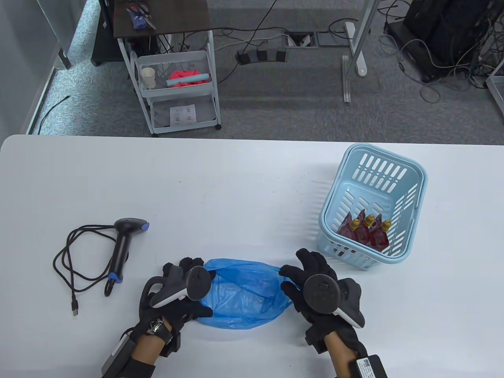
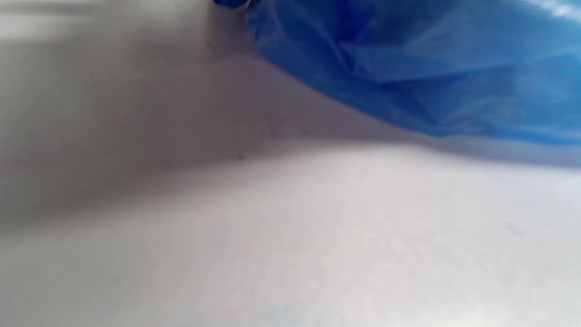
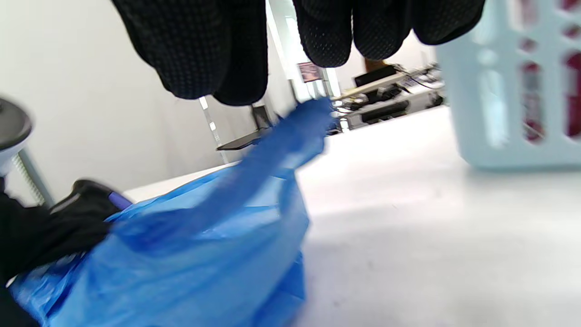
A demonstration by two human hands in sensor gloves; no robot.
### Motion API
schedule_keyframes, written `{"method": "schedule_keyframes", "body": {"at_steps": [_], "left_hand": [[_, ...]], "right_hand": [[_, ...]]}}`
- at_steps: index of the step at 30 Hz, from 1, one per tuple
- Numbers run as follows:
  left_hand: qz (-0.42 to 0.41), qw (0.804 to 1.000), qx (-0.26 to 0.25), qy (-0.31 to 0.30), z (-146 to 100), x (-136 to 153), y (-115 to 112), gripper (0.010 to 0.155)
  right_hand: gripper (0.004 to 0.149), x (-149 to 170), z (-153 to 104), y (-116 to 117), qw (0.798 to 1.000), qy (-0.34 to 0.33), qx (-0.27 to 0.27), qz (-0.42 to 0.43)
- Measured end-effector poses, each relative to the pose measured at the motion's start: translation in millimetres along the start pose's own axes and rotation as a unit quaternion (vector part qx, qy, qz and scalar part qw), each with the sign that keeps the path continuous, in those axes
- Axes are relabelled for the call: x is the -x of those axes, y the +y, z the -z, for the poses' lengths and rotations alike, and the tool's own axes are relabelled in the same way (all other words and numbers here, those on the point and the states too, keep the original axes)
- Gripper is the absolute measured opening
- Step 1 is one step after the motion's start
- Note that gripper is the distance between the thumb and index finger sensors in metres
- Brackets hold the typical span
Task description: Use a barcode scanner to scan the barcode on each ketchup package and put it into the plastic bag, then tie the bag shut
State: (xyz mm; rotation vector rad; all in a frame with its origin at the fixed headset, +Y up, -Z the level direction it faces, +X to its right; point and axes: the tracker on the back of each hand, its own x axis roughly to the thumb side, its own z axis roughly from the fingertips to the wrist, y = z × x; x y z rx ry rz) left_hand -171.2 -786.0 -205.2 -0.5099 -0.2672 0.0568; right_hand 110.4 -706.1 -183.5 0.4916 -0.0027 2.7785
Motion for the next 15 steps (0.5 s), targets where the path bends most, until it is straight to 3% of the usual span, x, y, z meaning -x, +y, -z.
{"method": "schedule_keyframes", "body": {"at_steps": [3, 7, 11, 15], "left_hand": [[0.002, 1.000, 0.000, -0.004, -0.3, -1.9, -0.7, 0.099], [0.007, 1.000, -0.002, -0.005, -0.4, -3.0, -0.8, 0.099], [0.007, 1.000, -0.002, -0.006, -0.5, -2.9, -0.9, 0.099], [0.009, 1.000, -0.002, -0.005, -0.9, -2.7, -1.0, 0.099]], "right_hand": [[0.037, -31.4, 5.8, 11.3, 0.995, -0.049, -0.046, -0.077], [0.041, -61.3, 14.3, 50.6, 0.971, -0.091, -0.148, -0.166], [0.054, -58.8, 24.5, 82.8, 0.954, -0.068, -0.197, -0.215], [0.058, -45.6, 33.2, 85.7, 0.956, -0.013, -0.203, -0.212]]}}
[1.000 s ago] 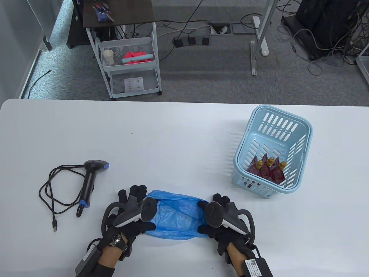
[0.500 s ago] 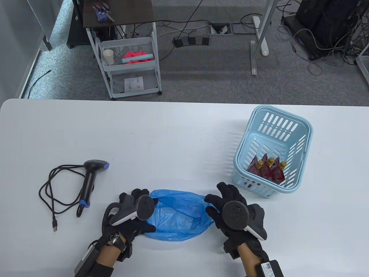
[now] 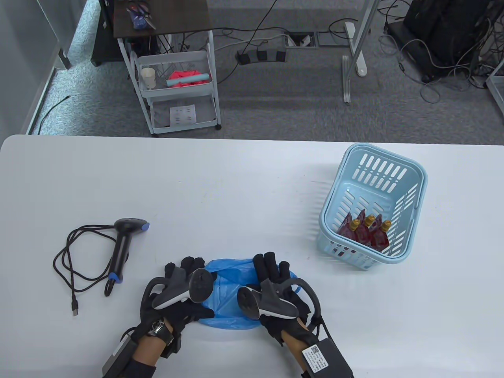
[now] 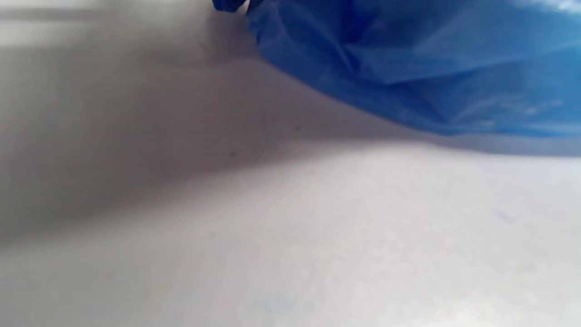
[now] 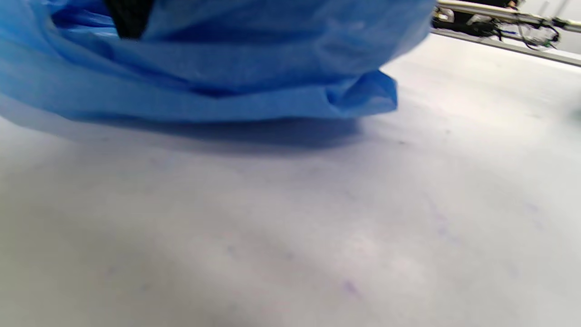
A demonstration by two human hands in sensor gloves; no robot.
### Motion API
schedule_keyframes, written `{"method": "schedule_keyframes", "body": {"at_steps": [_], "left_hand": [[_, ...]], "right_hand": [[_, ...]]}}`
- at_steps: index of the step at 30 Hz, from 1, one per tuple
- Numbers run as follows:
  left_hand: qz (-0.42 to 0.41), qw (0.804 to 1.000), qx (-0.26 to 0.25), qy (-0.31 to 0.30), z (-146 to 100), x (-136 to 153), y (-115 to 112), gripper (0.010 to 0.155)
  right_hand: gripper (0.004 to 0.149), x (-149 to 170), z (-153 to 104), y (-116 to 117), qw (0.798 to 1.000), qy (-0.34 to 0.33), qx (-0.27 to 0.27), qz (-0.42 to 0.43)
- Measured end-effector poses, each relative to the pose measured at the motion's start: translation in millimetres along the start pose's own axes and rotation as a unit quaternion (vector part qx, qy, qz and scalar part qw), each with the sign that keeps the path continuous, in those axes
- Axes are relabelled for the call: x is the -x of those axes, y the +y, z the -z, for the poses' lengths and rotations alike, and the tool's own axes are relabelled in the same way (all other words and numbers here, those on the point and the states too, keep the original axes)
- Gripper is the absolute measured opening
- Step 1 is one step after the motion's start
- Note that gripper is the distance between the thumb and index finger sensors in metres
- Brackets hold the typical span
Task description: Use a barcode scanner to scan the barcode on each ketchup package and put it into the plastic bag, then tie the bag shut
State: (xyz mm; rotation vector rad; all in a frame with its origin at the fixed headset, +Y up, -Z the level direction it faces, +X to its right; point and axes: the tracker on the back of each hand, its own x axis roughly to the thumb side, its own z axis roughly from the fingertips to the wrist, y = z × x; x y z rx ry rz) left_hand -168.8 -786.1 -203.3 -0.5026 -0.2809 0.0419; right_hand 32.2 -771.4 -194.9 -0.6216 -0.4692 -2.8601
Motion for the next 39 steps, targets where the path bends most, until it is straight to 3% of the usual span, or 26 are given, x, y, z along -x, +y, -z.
{"method": "schedule_keyframes", "body": {"at_steps": [5, 9, 14, 20, 25, 29, 34, 37, 39], "left_hand": [[0.003, 1.000, 0.002, 0.005, -0.9, 1.2, 0.5, 0.101], [0.002, 1.000, -0.001, 0.014, -2.1, 5.9, 0.8, 0.100], [0.006, 1.000, -0.009, 0.020, -3.8, 9.7, 2.8, 0.093], [-0.123, 0.991, -0.051, -0.023, -17.0, 24.7, 22.2, 0.079], [-0.165, 0.981, -0.085, -0.050, -31.8, 28.7, 41.0, 0.073], [-0.105, 0.986, -0.113, -0.058, -35.1, 8.8, 41.7, 0.061], [0.044, 0.994, -0.092, -0.042, -21.9, -26.8, 19.7, 0.052], [0.120, 0.991, -0.062, 0.004, -10.8, -29.0, 7.3, 0.059], [0.112, 0.992, -0.046, 0.023, -6.9, -19.1, 3.5, 0.069]], "right_hand": [[0.073, 20.6, 5.3, -2.5, 0.997, 0.063, -0.036, -0.012], [0.088, 44.9, 9.7, 4.1, 0.988, 0.101, -0.105, 0.045], [0.091, 51.3, 5.0, 10.7, 0.986, 0.095, -0.105, 0.083], [0.092, 53.9, 2.1, 14.6, 0.985, 0.088, -0.104, 0.105], [0.092, 53.6, 2.7, 15.4, 0.985, 0.085, -0.104, 0.106], [0.092, 49.2, 1.9, 14.9, 0.987, 0.079, -0.103, 0.096], [0.093, 44.2, -0.6, 15.1, 0.988, 0.072, -0.101, 0.091], [0.093, 44.2, -1.7, 15.6, 0.988, 0.070, -0.101, 0.091], [0.094, 47.2, -1.5, 16.9, 0.987, 0.073, -0.103, 0.097]]}}
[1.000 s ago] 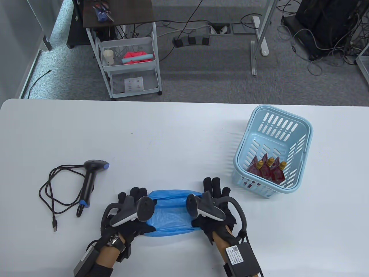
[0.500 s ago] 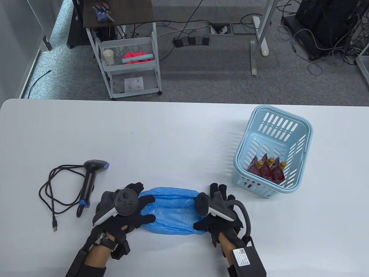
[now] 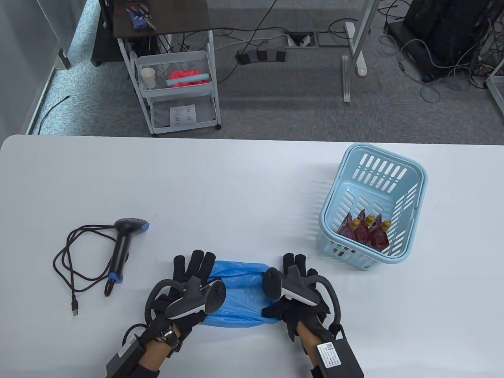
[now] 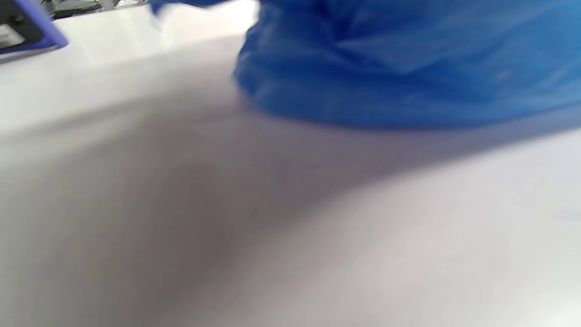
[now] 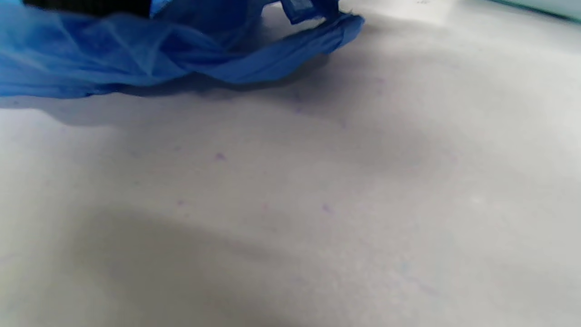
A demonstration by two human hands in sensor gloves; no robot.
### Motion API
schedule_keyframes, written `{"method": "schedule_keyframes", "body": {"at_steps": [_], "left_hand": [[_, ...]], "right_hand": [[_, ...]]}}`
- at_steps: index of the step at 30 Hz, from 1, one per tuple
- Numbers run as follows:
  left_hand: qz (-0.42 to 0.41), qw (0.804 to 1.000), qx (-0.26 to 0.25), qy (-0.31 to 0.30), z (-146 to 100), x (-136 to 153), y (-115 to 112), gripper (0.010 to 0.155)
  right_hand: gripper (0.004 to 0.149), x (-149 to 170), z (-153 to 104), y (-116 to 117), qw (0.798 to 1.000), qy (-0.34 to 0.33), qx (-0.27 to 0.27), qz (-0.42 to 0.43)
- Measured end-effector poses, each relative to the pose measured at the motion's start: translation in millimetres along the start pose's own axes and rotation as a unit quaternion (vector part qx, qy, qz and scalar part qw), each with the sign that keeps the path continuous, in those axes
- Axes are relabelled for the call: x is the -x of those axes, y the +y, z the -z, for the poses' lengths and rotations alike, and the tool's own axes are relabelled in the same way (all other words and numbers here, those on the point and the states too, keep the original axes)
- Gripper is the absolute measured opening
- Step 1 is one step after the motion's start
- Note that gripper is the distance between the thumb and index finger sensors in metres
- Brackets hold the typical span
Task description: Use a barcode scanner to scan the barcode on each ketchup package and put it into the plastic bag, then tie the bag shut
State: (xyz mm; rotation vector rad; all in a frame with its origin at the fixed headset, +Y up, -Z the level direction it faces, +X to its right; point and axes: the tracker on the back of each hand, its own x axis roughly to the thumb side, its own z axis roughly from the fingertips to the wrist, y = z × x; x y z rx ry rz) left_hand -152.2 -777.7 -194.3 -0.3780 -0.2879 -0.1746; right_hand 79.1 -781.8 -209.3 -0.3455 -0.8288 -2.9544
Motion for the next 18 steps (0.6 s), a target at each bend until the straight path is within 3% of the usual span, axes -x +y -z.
{"method": "schedule_keyframes", "body": {"at_steps": [5, 13, 18], "left_hand": [[-0.082, 0.996, 0.025, 0.024, 2.2, 26.2, -7.0, 0.074], [-0.075, 0.997, 0.025, 0.023, 2.1, 25.2, -5.2, 0.078], [-0.078, 0.996, 0.028, 0.021, 2.5, 25.1, -5.0, 0.080]], "right_hand": [[0.092, 10.2, 4.3, -1.9, 0.999, 0.011, -0.019, 0.028], [0.091, 10.2, 7.1, -6.7, 0.999, 0.012, -0.038, 0.021], [0.087, 11.0, 8.6, -5.1, 0.999, 0.015, -0.023, 0.030]]}}
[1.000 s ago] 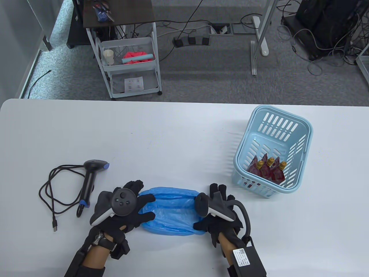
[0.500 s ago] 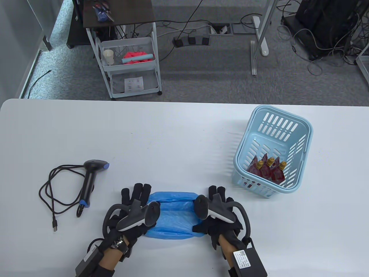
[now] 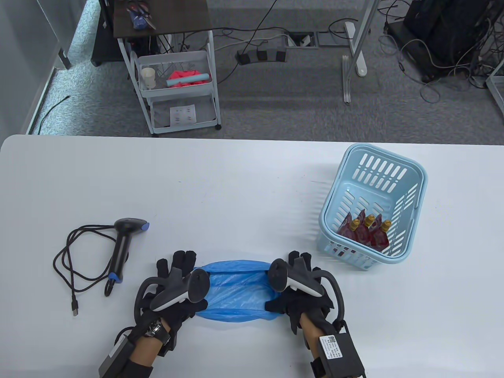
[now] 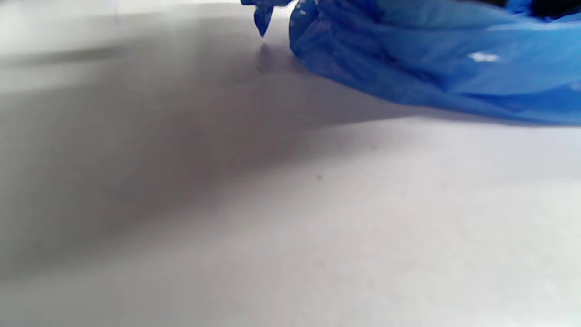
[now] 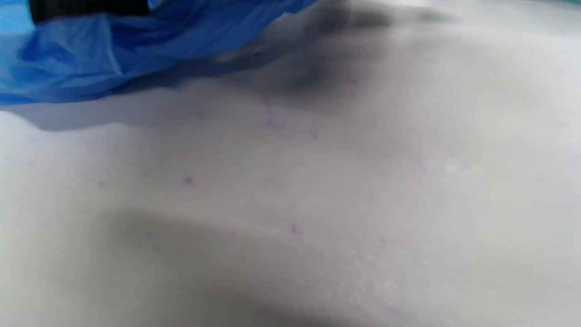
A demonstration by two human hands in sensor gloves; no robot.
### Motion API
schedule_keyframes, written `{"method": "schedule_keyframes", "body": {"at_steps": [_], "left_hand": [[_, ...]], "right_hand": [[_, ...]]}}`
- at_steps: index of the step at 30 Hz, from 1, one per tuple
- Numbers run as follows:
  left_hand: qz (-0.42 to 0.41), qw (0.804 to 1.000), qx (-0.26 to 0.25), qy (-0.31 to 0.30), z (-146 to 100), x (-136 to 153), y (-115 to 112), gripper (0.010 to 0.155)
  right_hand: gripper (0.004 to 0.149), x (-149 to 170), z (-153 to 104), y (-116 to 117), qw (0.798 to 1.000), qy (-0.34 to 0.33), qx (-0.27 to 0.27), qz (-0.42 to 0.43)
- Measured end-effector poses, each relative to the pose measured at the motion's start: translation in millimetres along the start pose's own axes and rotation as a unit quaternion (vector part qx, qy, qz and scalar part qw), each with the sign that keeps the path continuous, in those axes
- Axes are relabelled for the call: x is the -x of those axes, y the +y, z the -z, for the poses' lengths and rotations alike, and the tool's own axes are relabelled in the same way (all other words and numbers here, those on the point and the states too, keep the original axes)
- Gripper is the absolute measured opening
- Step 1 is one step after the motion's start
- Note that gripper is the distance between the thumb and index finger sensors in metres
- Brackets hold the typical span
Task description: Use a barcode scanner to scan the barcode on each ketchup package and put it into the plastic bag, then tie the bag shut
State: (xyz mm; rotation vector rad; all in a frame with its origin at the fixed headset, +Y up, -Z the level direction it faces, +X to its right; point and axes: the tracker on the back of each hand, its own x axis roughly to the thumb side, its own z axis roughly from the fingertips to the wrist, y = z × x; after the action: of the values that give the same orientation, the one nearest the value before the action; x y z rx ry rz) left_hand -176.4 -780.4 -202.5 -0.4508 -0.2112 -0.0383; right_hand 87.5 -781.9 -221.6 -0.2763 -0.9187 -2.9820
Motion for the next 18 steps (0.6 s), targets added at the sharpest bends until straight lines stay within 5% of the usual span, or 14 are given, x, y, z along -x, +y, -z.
{"method": "schedule_keyframes", "body": {"at_steps": [18], "left_hand": [[-0.017, 1.000, 0.002, 0.005, 0.8, 6.1, -0.9, 0.084]], "right_hand": [[0.090, 5.9, 4.0, -4.9, 1.000, -0.005, -0.011, -0.028]]}}
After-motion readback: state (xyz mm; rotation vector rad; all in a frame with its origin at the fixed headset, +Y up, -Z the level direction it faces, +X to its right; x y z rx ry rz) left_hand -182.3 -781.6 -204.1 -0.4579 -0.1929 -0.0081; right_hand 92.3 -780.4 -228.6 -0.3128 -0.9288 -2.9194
